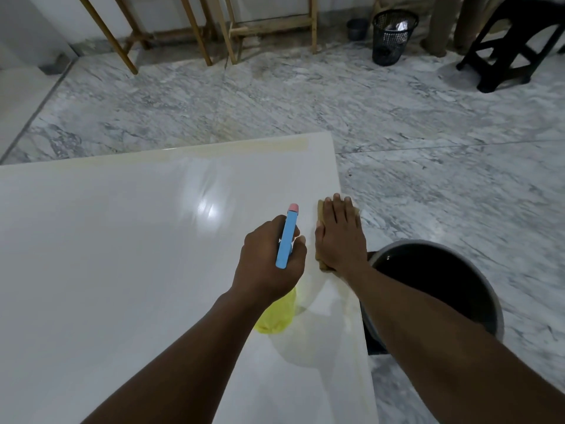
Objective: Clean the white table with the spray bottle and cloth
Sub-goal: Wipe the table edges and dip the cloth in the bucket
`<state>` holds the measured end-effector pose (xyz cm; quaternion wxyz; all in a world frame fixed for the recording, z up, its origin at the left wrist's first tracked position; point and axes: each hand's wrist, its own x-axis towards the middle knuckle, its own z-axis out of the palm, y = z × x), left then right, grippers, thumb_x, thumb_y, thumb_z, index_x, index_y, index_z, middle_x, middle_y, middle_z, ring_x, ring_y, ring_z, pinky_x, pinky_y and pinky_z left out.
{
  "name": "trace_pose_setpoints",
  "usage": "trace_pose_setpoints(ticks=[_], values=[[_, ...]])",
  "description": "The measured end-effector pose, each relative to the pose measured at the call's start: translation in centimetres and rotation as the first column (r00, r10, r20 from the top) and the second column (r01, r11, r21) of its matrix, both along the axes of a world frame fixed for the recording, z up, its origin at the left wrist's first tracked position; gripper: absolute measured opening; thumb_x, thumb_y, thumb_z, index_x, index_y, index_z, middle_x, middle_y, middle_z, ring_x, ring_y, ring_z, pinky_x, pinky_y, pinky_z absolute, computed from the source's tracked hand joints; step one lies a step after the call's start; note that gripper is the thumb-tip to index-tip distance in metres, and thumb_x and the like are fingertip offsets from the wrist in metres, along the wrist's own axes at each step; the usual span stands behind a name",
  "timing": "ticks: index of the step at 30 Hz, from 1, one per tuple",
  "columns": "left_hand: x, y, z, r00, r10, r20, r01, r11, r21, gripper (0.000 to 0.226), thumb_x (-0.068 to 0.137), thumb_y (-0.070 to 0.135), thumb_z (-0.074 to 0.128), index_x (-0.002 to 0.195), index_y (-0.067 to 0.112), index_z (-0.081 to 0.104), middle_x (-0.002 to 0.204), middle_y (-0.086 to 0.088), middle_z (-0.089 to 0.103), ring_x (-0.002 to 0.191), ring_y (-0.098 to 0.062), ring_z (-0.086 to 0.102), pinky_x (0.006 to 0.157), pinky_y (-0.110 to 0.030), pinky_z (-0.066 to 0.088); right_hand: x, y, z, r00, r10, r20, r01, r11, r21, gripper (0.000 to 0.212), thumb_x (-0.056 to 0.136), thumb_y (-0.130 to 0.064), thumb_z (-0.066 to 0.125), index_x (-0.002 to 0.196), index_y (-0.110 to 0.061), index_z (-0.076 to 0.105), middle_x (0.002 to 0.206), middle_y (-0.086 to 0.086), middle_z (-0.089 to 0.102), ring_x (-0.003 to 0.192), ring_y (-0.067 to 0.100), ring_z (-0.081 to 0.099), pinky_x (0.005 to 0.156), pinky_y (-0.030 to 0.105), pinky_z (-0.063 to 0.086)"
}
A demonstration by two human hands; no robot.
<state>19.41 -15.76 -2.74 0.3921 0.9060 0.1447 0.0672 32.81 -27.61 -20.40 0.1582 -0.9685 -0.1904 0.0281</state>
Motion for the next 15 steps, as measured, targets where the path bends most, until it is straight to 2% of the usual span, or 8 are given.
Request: trace_pose_setpoints(ticks=[6, 10, 15], values=[[-8.0, -2.2, 1.5, 0.999, -0.032, 0.028, 0.032, 0.999, 0.019, 0.021, 0.09, 0.039, 0.059, 0.091, 0.018, 0.058, 0.079, -0.004, 0.065, 0.068, -0.023, 0.062, 0.068, -0.035, 0.056, -11.0, -4.3, 0.0, 0.999, -0.021, -0.024, 0.02, 0.999, -0.044, 0.066, 0.098, -0.039, 0.023, 0.157, -0.011, 0.017, 0.166, 0.012, 0.013, 0.153, 0.032, 0.007, 0.122, 0.051, 0.019], [-13.5, -3.5, 2.0, 0.998, -0.018, 0.054, 0.015, 0.998, 0.057, 0.015, 0.098, 0.024, 0.069, 0.091, 0.016, 0.058, 0.08, -0.007, 0.066, 0.069, -0.026, 0.063, 0.068, -0.036, 0.055, -18.1, -6.9, 0.2, 0.999, -0.045, 0.001, 0.045, 0.998, -0.038, 0.063, 0.099, -0.036, 0.027, 0.155, -0.008, 0.026, 0.163, 0.015, 0.022, 0.152, 0.034, 0.014, 0.122, 0.049, 0.022], [-19.8, -5.7, 2.7, 0.998, -0.015, 0.068, 0.009, 0.997, 0.082, 0.014, 0.098, 0.023, 0.068, 0.093, 0.011, 0.061, 0.08, -0.007, 0.067, 0.068, -0.025, 0.061, 0.068, -0.039, 0.055, -25.3, -9.9, -0.1, 0.999, -0.035, 0.019, 0.035, 0.999, -0.009, 0.063, 0.098, -0.035, 0.025, 0.153, -0.005, 0.03, 0.162, 0.018, 0.025, 0.151, 0.036, 0.016, 0.122, 0.048, 0.021]])
